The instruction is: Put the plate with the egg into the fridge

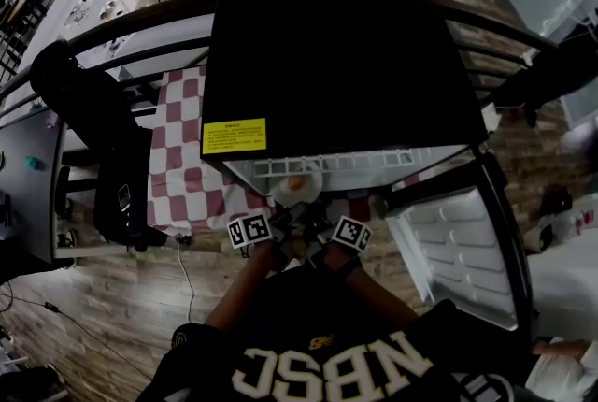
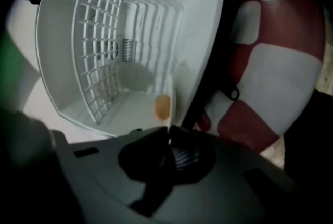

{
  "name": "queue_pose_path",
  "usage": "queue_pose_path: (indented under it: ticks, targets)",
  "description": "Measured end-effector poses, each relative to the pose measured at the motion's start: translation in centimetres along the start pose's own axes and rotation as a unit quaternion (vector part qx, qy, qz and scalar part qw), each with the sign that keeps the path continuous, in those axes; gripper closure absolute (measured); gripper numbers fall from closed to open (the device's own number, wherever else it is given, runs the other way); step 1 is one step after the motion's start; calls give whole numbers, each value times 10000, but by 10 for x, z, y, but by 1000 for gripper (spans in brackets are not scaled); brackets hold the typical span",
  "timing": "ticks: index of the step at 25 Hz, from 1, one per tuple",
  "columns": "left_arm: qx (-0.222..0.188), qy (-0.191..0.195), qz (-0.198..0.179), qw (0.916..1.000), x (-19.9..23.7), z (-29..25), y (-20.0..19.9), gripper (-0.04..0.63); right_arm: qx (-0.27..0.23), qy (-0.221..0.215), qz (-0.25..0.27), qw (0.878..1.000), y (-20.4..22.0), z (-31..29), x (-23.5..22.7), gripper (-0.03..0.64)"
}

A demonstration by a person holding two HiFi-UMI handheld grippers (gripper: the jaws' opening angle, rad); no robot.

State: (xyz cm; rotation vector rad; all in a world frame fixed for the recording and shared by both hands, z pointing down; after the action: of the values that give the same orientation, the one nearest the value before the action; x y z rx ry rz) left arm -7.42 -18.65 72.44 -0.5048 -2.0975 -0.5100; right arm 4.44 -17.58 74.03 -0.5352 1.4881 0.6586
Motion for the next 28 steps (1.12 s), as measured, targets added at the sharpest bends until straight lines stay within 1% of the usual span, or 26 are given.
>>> queue_pose_path:
  ticks: [5,12,23,26,28]
  targets:
    - [12,12,-11,10000,2,3,1,336,-257,111,-34,9996,-11,-8,-4,584]
    - [-173,-66,132,9997,12,19,-1,336,-422,226,-11,9989,-27,-26,-5,584]
    - [-633,-137,642,9958,30,46,-6,336,-373,654,427,9962,-58,-55,-1,583]
    - [-750,-133,739,9943,33,52,-7,336,-366,829,482,9947,-63,-58,-2,583]
    - [-825,-130,793,9933,35,55,-9,336,-371,880,411,9946,-64,-62,-1,583]
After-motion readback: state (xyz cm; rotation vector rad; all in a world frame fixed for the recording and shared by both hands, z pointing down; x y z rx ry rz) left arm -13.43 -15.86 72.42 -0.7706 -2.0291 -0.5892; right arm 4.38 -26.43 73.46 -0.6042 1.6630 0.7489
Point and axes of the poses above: the fingertips, and each gripper's own axes: z backward along the fingers, x to its left, y out of its underside, the point moved 7 cm from there along z, backward along the fingers, and after that the axes turned 14 degrees about -y, right-handed, at the moved point
